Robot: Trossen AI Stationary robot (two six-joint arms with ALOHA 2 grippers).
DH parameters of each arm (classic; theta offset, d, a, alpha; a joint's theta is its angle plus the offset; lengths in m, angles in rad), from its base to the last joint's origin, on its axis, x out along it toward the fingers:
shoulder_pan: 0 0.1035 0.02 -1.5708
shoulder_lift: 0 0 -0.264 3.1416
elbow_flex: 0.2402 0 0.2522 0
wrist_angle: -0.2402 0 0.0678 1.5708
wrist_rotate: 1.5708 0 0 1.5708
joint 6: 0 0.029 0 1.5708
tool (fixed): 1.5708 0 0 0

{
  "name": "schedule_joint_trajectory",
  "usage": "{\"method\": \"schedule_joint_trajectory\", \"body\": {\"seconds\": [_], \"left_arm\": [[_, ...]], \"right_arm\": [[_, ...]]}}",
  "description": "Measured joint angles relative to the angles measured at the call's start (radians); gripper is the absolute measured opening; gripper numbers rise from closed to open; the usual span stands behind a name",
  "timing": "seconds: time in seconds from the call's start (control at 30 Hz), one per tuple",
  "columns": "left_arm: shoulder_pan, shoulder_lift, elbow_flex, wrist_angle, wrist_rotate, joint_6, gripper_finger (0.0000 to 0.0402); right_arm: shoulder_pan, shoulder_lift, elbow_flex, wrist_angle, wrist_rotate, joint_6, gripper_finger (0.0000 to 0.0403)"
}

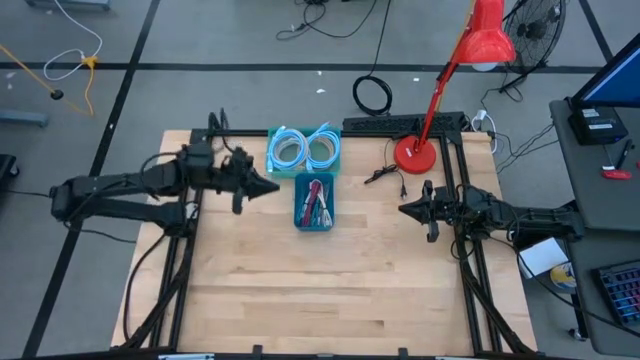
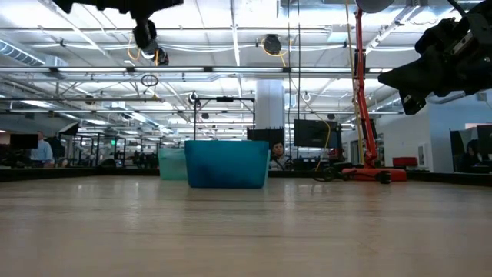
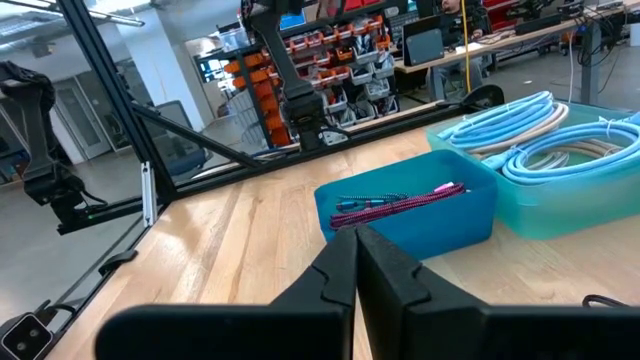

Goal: Pick & Place USB Port
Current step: Return to Home Position

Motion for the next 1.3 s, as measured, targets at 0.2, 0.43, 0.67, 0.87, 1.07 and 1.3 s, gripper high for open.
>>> {"method": "schedule_joint_trajectory", "body": {"seconds": [0.2,0.43,0.67,0.87,1.07,1.3], "left_arm": [[-0.213,-0.014,-0.001,-0.154,-0.322,0.051,0.0],[-0.371,-0.1,-0.012,-0.182,-0.538,0.049,0.0],[-0.462,-0.26,-0.236,-0.107,-0.654,-0.078,0.0],[-0.492,-0.416,-0.431,0.063,-0.681,-0.113,0.0],[-0.492,-0.563,-0.543,0.062,-0.704,-0.135,0.0],[-0.492,-0.703,-0.634,0.06,-0.707,-0.132,0.0]], "right_arm": [[0.0,0.0,0.0,0.0,0.0,0.0,0.0],[0.0,0.0,0.0,0.0,0.0,0.0,0.0],[0.0,0.0,0.0,0.0,0.0,0.0,0.0],[0.0,0.0,0.0,0.0,0.0,0.0,0.0],[0.0,0.0,0.0,0.0,0.0,0.0,0.0],[0.0,0.0,0.0,0.0,0.0,0.0,0.0]]}}
